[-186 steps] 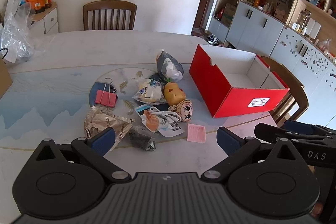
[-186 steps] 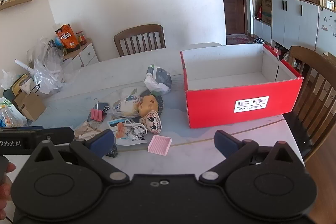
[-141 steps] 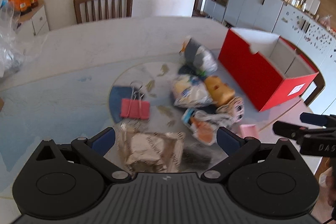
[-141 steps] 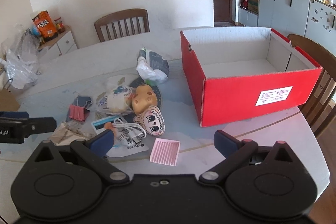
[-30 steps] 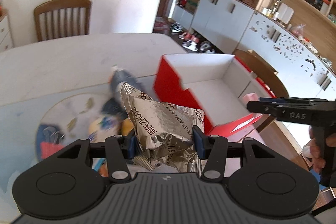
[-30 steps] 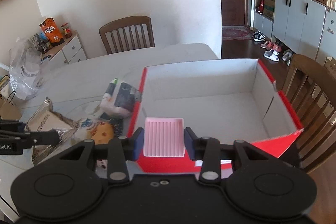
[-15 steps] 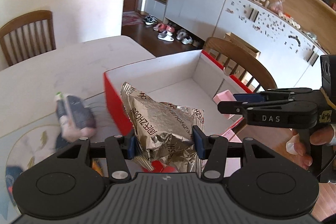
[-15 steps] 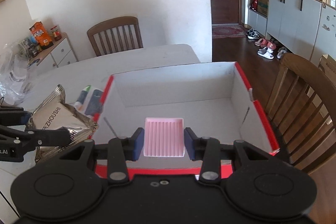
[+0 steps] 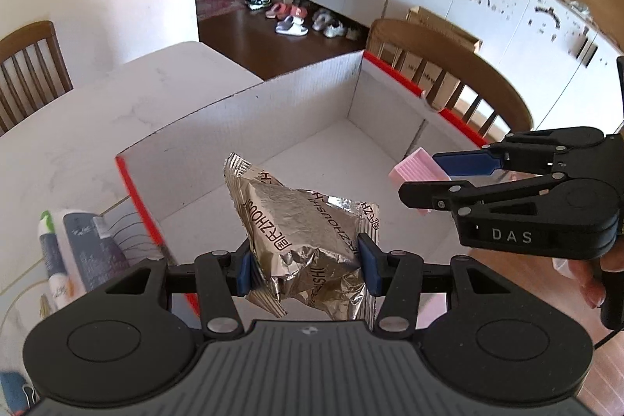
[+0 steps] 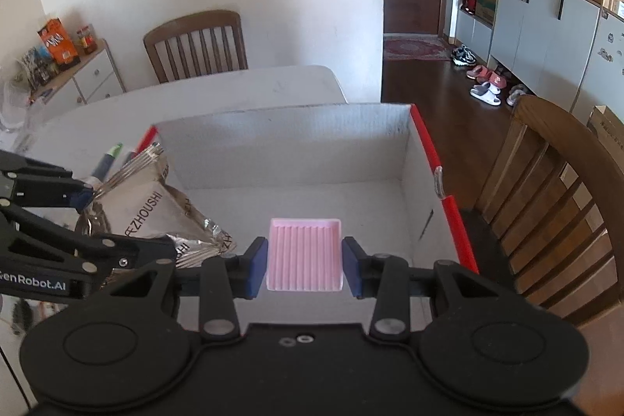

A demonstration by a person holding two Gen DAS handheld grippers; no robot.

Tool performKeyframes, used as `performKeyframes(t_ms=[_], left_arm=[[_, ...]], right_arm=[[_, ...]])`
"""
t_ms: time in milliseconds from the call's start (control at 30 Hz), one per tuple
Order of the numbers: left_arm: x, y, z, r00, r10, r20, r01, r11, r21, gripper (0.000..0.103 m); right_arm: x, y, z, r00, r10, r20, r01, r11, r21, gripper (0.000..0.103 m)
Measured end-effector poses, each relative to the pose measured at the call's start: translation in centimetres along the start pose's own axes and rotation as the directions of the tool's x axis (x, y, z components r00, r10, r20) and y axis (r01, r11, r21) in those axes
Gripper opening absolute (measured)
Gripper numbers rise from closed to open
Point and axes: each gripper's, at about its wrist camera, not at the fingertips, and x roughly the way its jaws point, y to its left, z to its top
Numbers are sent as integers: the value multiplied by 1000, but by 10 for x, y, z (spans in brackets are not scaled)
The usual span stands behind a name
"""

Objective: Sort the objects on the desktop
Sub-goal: 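Lift and carry the foil bag and pink tray with both tools into the red box, then open the right tool to drop the pink tray while the left tool releases the foil bag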

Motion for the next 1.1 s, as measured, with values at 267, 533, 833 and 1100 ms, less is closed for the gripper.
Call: performKeyframes(t_ms=[267,533,833,1100], left_arm=[[38,0,13,996,36,-79,-34,999,24,51],[71,2,17,984,36,-176,-31,999,34,51],[89,9,18,966,29,-256,-22,999,31,51],[96,16,14,954,14,-298,-6,1000,26,51]], right_arm=[[33,-7,5,996,-12,-83,10,1000,-17,40],[57,-13,3,987,-12,-161,7,1000,-30,40],[73,-11,-4,975,-10,-224,-2,999,-52,40],[82,-9,-9,962,-10,-274,-5,998,-55,40]])
